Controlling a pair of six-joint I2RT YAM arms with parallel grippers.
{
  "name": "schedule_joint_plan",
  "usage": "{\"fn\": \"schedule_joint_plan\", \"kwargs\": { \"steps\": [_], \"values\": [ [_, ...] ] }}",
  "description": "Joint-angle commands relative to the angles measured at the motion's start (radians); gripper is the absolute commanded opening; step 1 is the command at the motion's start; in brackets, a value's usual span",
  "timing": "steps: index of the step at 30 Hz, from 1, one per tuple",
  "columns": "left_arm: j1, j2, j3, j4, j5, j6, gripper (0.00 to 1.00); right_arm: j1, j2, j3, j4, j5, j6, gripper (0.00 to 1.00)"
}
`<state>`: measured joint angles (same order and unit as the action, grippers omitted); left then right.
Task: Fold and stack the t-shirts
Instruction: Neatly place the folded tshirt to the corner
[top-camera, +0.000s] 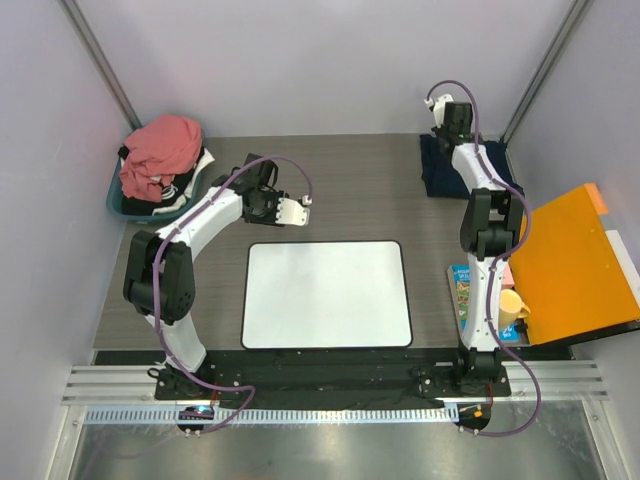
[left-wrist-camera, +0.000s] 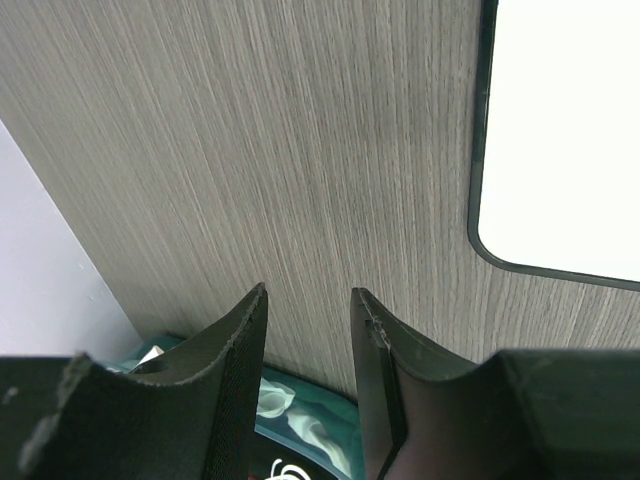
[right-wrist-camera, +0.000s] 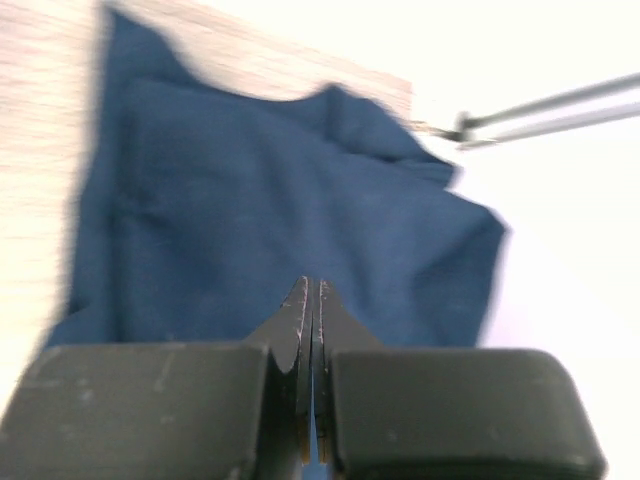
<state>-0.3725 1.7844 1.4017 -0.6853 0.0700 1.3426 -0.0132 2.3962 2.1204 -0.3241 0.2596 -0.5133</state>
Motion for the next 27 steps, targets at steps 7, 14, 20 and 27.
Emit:
{"fn": "schedule_joint_plan", "kwargs": {
  "steps": [7, 14, 20, 27],
  "values": [
    [0.009, -0.011, 0.04, -0.016, 0.004, 0.0, 0.4, 0.082, -0.009, -0.178, 0.14, 0.26, -0.381, 0.01],
    [0.012, -0.008, 0.043, -0.023, 0.013, 0.01, 0.4, 0.179, -0.014, -0.384, 0.172, 0.26, -0.453, 0.01],
    [0.018, -0.017, 0.039, -0.022, 0.016, 0.007, 0.39, 0.202, 0.064, -0.369, 0.131, 0.305, -0.41, 0.01],
    [0.027, -0.04, 0.006, 0.0, 0.03, 0.009, 0.39, 0.177, 0.067, -0.315, 0.108, 0.336, -0.384, 0.01]
  ]
}}
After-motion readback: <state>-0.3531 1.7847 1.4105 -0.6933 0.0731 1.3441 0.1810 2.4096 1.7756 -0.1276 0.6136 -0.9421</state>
